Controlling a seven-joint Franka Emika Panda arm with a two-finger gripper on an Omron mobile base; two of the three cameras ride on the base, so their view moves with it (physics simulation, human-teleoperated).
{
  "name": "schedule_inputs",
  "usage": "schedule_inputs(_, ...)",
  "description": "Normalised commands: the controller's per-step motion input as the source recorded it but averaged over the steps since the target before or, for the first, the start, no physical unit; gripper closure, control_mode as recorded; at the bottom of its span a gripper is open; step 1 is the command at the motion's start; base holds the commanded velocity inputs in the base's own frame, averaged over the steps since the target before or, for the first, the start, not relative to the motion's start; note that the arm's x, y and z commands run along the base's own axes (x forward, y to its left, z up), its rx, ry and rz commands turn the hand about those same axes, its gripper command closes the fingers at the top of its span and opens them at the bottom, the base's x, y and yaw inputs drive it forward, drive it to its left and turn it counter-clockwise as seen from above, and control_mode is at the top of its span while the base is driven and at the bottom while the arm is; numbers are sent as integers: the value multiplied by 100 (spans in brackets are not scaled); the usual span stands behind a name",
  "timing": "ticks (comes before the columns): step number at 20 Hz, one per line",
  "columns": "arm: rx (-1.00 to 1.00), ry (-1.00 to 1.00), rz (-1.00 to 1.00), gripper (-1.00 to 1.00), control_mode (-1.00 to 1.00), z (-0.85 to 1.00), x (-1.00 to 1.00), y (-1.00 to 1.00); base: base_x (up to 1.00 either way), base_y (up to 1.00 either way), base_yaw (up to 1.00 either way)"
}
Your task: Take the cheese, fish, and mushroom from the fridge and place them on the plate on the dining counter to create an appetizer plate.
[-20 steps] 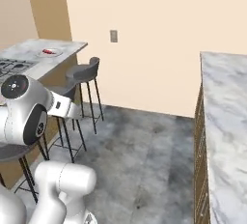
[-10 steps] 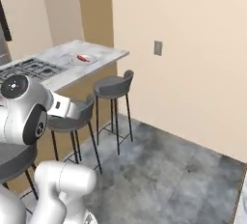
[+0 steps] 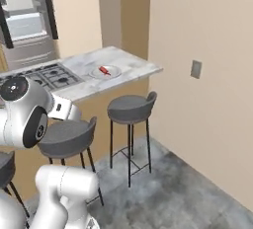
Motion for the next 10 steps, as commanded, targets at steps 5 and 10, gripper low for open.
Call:
schedule_inputs(5,0,0,0,100,100,0,0,0,100,-87,50)
schedule_inputs(10,0,0,0,100,100,0,0,0,100,-86,49)
